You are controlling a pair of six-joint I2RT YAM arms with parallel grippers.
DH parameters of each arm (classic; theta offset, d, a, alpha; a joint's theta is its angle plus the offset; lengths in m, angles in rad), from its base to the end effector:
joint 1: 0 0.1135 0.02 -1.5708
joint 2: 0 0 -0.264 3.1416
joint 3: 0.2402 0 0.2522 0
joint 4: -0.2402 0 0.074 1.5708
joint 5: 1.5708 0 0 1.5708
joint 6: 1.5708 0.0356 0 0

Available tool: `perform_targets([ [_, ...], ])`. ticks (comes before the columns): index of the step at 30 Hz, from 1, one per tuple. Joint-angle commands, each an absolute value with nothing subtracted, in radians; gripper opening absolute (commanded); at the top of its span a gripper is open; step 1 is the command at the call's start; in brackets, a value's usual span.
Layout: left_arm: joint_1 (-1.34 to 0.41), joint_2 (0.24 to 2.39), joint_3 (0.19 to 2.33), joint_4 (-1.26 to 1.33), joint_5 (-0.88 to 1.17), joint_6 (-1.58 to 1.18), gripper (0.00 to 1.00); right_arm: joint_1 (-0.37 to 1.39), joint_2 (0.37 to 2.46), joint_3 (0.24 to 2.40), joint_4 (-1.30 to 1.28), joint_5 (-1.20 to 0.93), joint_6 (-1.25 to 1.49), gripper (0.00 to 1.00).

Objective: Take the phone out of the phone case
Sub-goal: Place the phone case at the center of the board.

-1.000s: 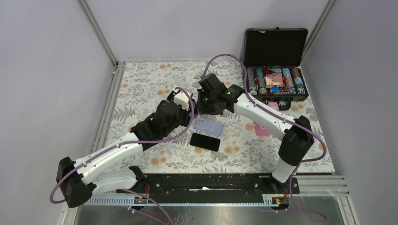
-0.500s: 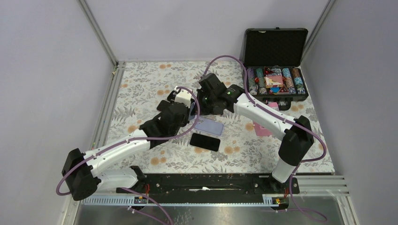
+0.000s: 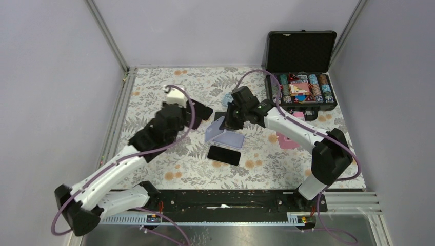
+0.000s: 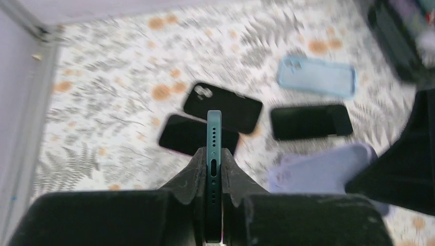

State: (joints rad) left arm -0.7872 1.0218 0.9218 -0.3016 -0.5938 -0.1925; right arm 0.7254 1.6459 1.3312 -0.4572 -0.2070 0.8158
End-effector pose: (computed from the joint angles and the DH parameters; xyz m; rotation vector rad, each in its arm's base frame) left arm 0.1745 -0.1469 0.3335 0.1853 1.8924 -0.0771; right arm 0.2715 0.2505 0.2821 0.0035 2.5486 0.9384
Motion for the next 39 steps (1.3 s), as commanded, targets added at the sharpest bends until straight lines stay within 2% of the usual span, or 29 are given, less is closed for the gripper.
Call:
perform_targets([
  [1,-0.707,0.879,1.046,-0.272,-0.670,-0.079,0.00,0.713,1.596,1.262,-0.321,-0.238,0.803,0.00],
  [7,-0.656,0.790,1.046,-0.270,-0.744,0.025,0.00,0.763,1.736,1.302,-0.106,-0.258,0.917,0.00],
  [12,-0.640,0.751,1.041,-0.331,-0.741,0.003,0.00,0.844,1.916,1.424,0.031,-0.170,1.040,0.01],
  [15,-0.638,0.729,1.027,-0.369,-0.748,0.003,0.00,0.890,2.048,1.530,0.023,-0.113,1.096,0.07],
  [19,-0.631,0.699,1.017,-0.430,-0.738,-0.116,0.00,0.948,2.159,1.662,-0.043,-0.036,1.058,0.10],
  [21,-0.630,0.696,1.013,-0.466,-0.688,-0.152,0.00,0.965,2.191,1.701,-0.106,0.026,1.002,0.18],
  [24,-0.629,0.690,0.997,-0.519,-0.697,-0.188,0.00,0.976,2.200,1.673,-0.082,0.032,0.981,0.39],
  [27,-0.629,0.670,0.968,-0.532,-0.692,-0.176,0.00,0.974,2.199,1.696,-0.153,-0.065,0.926,0.46],
  [33,-0.629,0.649,0.908,-0.513,-0.667,-0.144,0.00,0.968,2.068,1.656,-0.355,-0.100,0.694,0.78],
  [35,-0.629,0.653,0.887,-0.496,-0.660,-0.132,0.00,0.958,2.025,1.619,-0.383,-0.107,0.654,0.83],
  [39,-0.628,0.673,0.838,-0.455,-0.617,-0.045,0.00,0.916,1.899,1.503,-0.356,-0.120,0.632,0.84],
])
